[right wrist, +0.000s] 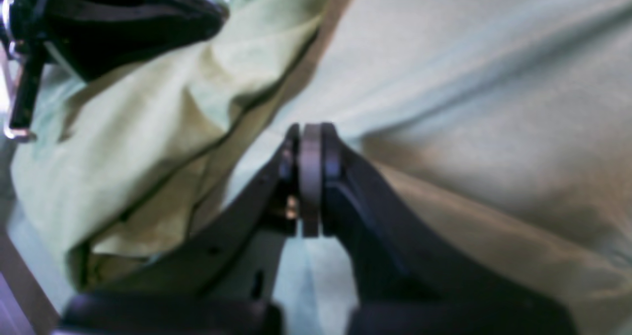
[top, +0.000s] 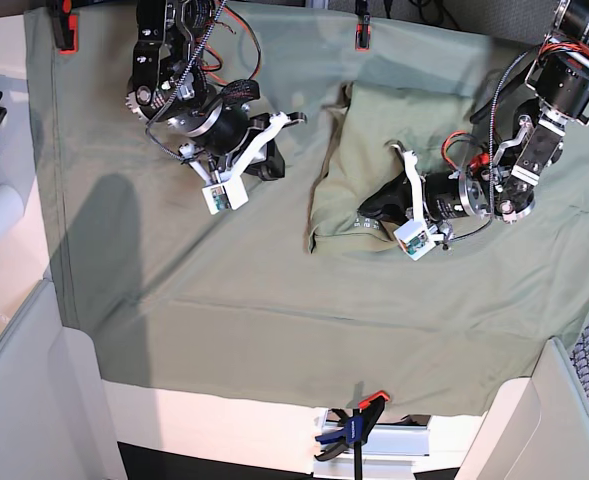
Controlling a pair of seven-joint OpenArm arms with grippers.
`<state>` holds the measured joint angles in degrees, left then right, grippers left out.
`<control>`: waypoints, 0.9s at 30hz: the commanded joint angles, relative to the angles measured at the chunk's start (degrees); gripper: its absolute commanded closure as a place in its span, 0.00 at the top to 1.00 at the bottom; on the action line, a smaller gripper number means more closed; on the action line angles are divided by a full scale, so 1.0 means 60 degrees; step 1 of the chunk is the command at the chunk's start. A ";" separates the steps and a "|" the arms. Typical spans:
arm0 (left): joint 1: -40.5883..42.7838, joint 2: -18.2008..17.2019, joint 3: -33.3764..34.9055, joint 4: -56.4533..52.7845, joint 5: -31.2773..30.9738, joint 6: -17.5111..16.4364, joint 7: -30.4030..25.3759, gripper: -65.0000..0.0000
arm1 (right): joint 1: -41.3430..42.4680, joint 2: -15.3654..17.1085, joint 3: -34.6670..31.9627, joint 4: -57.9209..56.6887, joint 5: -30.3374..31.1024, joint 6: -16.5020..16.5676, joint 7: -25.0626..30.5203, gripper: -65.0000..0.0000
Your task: Fold the T-shirt properly
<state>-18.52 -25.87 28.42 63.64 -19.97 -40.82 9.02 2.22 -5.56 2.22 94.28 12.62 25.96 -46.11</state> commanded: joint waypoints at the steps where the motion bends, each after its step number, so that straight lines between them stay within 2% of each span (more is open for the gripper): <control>1: -0.0189 -0.0237 -0.0073 0.0372 -0.0080 0.0136 0.0259 0.00 | 0.0157 -0.0025 -0.0011 0.0197 0.0146 0.0069 0.0219 0.00; 6: -0.0164 -0.0761 -0.0084 0.2320 -0.1577 0.0136 0.1399 0.00 | 0.0153 -0.0022 -0.0011 0.0197 0.0146 0.0069 0.0219 0.00; 12: 0.0448 -0.1432 -0.0634 0.4375 -0.2361 0.0136 0.2058 0.00 | 0.0153 0.0011 -0.0007 0.0240 0.0131 0.0069 0.0208 0.00; 16: 0.1577 -0.2011 -0.1923 0.5242 -0.3122 0.0136 0.2557 0.00 | 0.0098 0.0240 0.0004 0.0627 0.0149 0.0069 -0.0055 0.00; 21: 0.3588 -0.2619 -0.4007 0.6051 -0.3646 0.0136 0.3082 0.00 | -0.0586 0.0790 0.0004 0.1392 0.0149 0.0069 -0.0073 0.00; 27: 0.6091 -0.2754 -0.6510 0.6557 -0.4524 0.0136 0.3854 0.00 | -0.1996 0.1355 0.0022 0.2280 0.0291 0.0069 -0.0080 0.00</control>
<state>18.33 -41.28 -10.24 102.15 -46.22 -39.55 33.15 -10.11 2.39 2.24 106.87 13.43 26.02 -47.75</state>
